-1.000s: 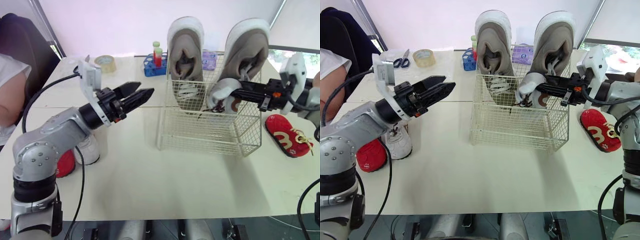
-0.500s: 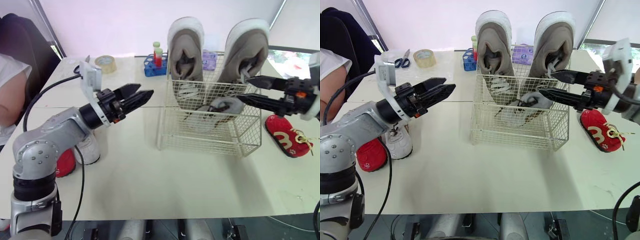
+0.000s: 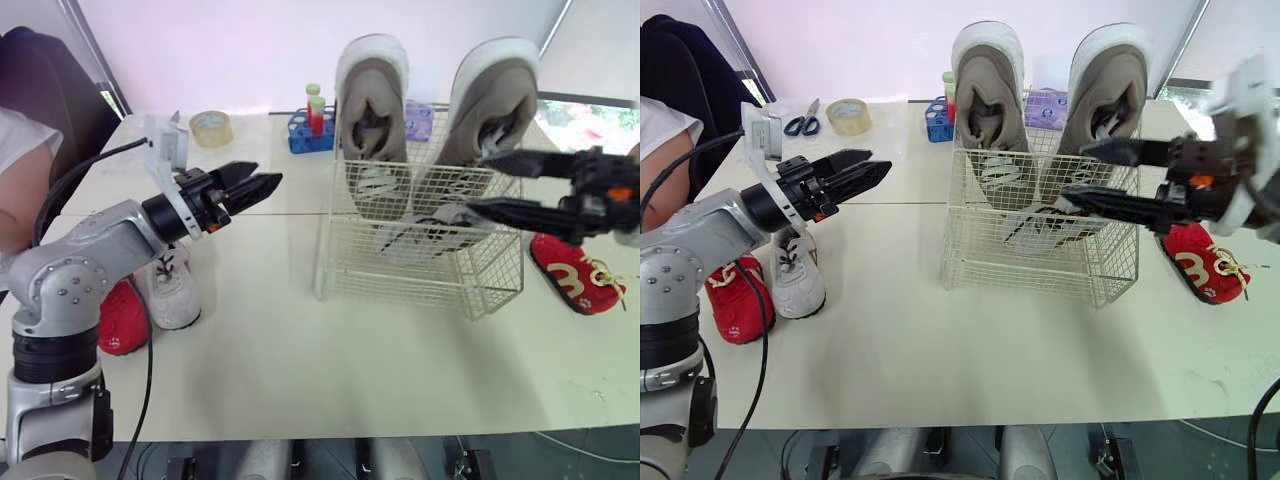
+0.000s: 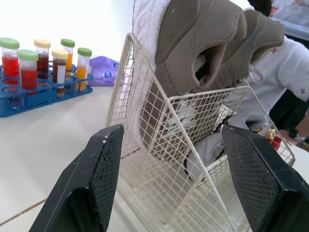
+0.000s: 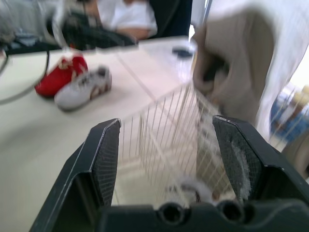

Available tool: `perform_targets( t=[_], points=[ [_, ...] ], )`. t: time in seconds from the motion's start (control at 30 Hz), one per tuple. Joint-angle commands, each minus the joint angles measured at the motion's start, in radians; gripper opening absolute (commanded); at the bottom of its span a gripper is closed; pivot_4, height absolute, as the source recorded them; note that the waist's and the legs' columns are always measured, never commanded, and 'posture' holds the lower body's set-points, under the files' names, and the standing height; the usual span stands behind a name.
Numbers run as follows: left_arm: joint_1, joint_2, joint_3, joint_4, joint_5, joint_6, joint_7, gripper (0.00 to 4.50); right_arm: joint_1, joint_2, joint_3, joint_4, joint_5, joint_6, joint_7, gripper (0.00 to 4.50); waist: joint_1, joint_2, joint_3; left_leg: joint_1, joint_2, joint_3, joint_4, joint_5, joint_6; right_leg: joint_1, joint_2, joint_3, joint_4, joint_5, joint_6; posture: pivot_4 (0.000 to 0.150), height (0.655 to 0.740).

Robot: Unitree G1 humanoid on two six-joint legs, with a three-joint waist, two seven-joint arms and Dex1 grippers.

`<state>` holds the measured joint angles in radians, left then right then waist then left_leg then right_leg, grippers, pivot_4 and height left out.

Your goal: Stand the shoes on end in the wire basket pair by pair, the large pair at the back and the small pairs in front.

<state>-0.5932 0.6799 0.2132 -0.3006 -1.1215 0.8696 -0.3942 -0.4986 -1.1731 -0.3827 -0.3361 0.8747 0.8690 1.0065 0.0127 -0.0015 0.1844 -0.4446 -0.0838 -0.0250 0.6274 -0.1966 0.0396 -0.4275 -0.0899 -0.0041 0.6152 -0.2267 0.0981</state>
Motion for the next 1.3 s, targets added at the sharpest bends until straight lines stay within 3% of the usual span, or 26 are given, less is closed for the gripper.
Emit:
perform_targets(
  t=[0.03, 0.27, 0.4, 0.67, 0.9, 1.3],
  points=[
    [-0.004, -0.002, 0.025, -0.068, -0.002, -0.018, -0.019, 3.28, -0.034, -0.068, 0.026, 0.043, -0.066, -0.066, 0.067, 3.26, 0.0, 0.0, 0.0, 0.0, 0.0, 0.0, 0.0, 0.0, 0.0, 0.0, 0.0, 0.0, 0.0, 0.0, 0.0, 0.15, 0.74],
    [0.019, -0.002, 0.032, -0.092, 0.063, -0.05, -0.012, 3.28, -0.114, -0.152, 0.077, 0.112, -0.075, -0.054, 0.162, 3.26, -0.001, 0.001, 0.0, 0.0, 0.001, 0.001, -0.001, 0.0, 0.0, -0.001, 0.0, 0.0, 0.0, 0.0, 0.0, 0.15, 0.74],
    [0.05, 0.008, 0.06, -0.114, 0.087, -0.015, 0.077, 3.28, -0.162, -0.19, 0.116, 0.135, -0.084, -0.039, 0.222, 3.26, -0.001, 0.001, 0.0, 0.0, 0.002, 0.002, -0.001, -0.001, 0.0, -0.001, 0.0, 0.0, 0.0, 0.0, 0.0, 0.15, 0.74],
    [0.061, -0.001, 0.062, -0.105, 0.092, -0.003, 0.088, 3.28, -0.198, -0.277, 0.232, 0.207, -0.199, -0.058, 0.298, 3.26, 0.001, 0.001, 0.0, -0.001, 0.002, 0.002, -0.002, -0.001, 0.0, -0.002, 0.0, 0.0, 0.0, 0.0, 0.0, 0.15, 0.74],
    [0.059, -0.101, 0.032, -0.137, 0.089, -0.01, 0.12, 3.28, -0.249, -0.244, 0.317, 0.221, -0.276, 0.007, 0.232, 3.26, 0.0, 0.001, 0.0, -0.001, 0.002, 0.005, -0.002, -0.001, 0.001, -0.004, -0.002, -0.001, 0.0, 0.0, 0.0, 0.15, 0.74],
    [0.043, -0.216, -0.06, -0.143, 0.154, -0.05, 0.107, 3.28, -0.224, -0.146, 0.283, 0.082, -0.271, 0.226, 0.01, 3.26, 0.003, 0.001, 0.0, -0.001, 0.002, 0.005, 0.001, -0.001, 0.001, -0.003, -0.002, -0.001, 0.001, 0.001, 0.001, 0.15, 0.74]
  ],
)
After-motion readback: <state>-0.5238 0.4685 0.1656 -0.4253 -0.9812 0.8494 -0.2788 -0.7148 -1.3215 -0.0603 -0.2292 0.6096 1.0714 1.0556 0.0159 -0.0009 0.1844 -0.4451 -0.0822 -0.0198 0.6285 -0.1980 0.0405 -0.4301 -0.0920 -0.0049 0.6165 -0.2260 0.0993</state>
